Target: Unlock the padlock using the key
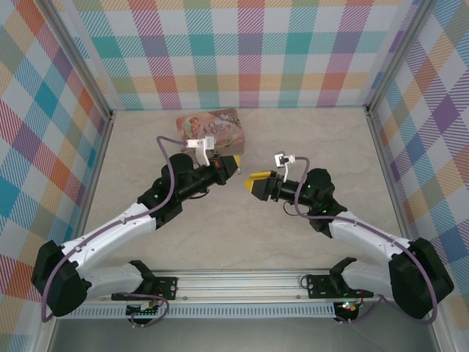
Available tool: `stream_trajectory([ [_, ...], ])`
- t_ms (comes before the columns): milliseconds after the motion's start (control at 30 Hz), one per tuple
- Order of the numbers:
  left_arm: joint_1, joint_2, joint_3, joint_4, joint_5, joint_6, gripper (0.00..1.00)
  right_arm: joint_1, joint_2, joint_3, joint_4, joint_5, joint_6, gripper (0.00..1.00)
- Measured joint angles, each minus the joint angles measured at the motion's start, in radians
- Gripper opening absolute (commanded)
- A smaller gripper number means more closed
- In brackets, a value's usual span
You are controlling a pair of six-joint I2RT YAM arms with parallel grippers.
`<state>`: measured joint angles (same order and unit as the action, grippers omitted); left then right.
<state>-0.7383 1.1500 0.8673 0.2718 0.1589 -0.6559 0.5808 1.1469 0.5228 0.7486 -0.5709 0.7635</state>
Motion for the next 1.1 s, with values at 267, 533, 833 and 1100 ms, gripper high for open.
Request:
stream_trajectory([
  [267,0.000,-0.001,-0.010,0.053,0.049,-0.008,0.00,0.000,0.082,0.022,0.153,-0.036,0.048,0.60],
  [533,0.000,0.000,-0.014,0.072,0.066,-0.013,0.00,0.000,0.129,0.071,0.223,-0.065,0.078,0.43],
  [833,0.000,0.000,-0.021,0.072,0.065,-0.024,0.00,0.000,0.153,0.074,0.262,-0.074,0.103,0.28],
  [1100,0.000,0.005,-0.030,0.072,0.064,-0.032,0.00,0.000,0.173,0.078,0.285,-0.078,0.120,0.22],
])
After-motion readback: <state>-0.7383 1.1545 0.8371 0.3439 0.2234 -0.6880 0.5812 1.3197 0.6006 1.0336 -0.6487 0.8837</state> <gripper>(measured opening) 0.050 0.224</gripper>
